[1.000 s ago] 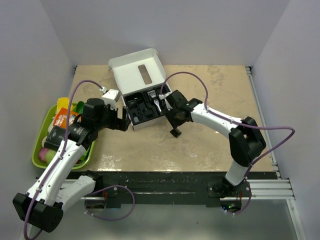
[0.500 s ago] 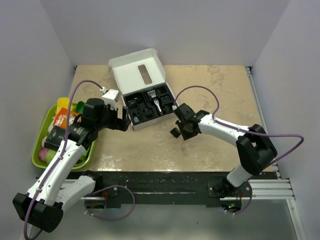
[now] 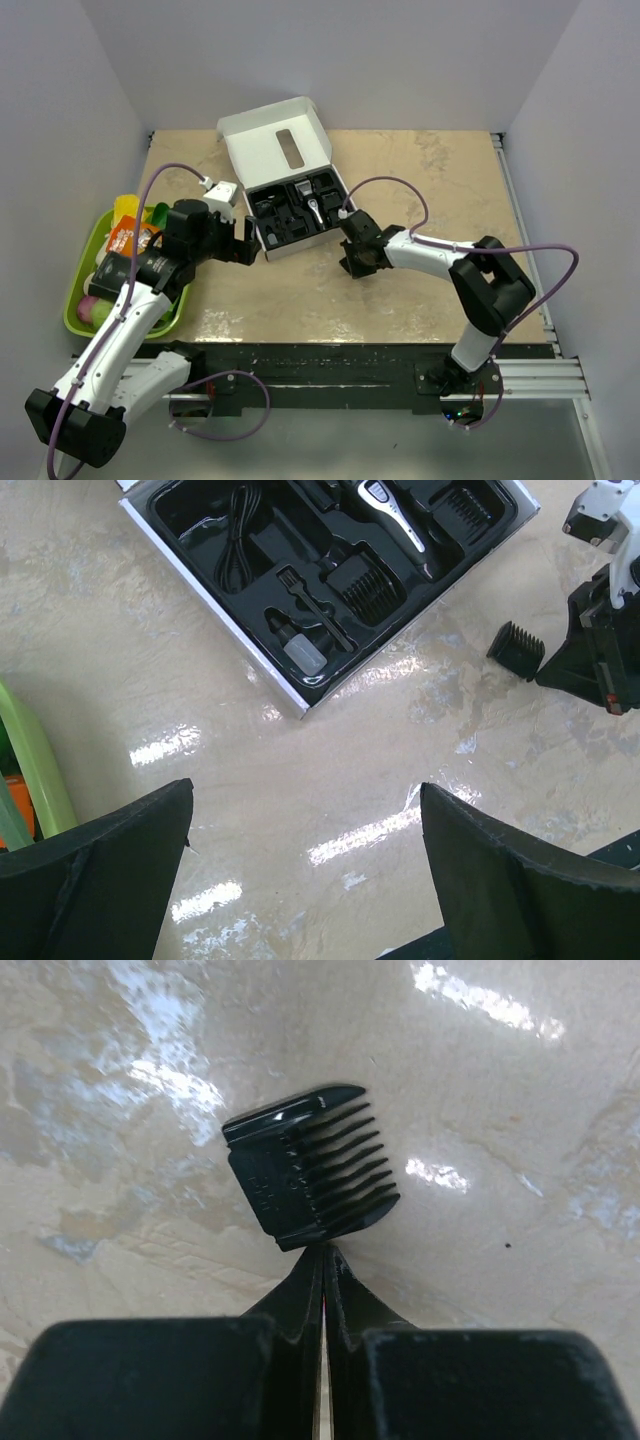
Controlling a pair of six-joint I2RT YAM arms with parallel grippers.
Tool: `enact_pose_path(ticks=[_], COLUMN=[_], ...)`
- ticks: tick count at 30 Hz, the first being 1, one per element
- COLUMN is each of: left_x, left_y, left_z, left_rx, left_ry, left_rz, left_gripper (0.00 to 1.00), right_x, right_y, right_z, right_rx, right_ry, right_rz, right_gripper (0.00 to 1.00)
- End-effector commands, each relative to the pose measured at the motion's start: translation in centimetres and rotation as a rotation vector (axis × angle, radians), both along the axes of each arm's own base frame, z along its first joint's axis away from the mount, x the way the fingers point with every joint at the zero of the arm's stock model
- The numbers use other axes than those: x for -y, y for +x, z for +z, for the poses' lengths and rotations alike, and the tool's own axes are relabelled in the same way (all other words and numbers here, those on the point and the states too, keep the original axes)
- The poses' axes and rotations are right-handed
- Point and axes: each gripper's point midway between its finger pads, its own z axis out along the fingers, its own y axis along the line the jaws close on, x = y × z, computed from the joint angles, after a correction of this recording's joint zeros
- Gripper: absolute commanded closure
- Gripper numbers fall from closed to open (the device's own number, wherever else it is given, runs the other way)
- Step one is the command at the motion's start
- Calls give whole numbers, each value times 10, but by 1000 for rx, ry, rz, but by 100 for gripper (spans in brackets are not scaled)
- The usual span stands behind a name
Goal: Sort the hair-cutting tools
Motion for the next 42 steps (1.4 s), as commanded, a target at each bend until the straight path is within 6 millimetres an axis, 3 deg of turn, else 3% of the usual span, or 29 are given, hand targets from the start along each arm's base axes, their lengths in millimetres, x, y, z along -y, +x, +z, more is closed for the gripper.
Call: enact_pose_path(ticks=[1, 10, 24, 28, 31, 37, 42], left_x=[3, 3, 0, 0, 0, 2, 4], left_y=[0, 0, 2, 2, 1, 0, -1], left_z=[4, 3, 2, 4, 4, 5, 8], left_rx=[18, 18, 19, 22, 24, 24, 34], left_ry=[-18, -17, -6, -6, -7, -15, -24], left_rz=[-14, -11, 2, 3, 2, -6, -20], left_gripper=[1, 1, 1, 1, 1, 1, 1], right_x=[-20, -34, -49, -62, -61, -33, -15], right_y=[4, 15, 35, 31, 25, 31, 48], right_z=[-8, -21, -20, 11, 42, 105, 155], right_rx=[3, 12, 36, 92, 135, 282, 466], right_ry=[43, 35, 10, 14, 5, -65, -92], right_rz=[-8, -23, 25, 118, 186, 230, 164], right_gripper=[100, 100, 100, 97, 86, 54, 50])
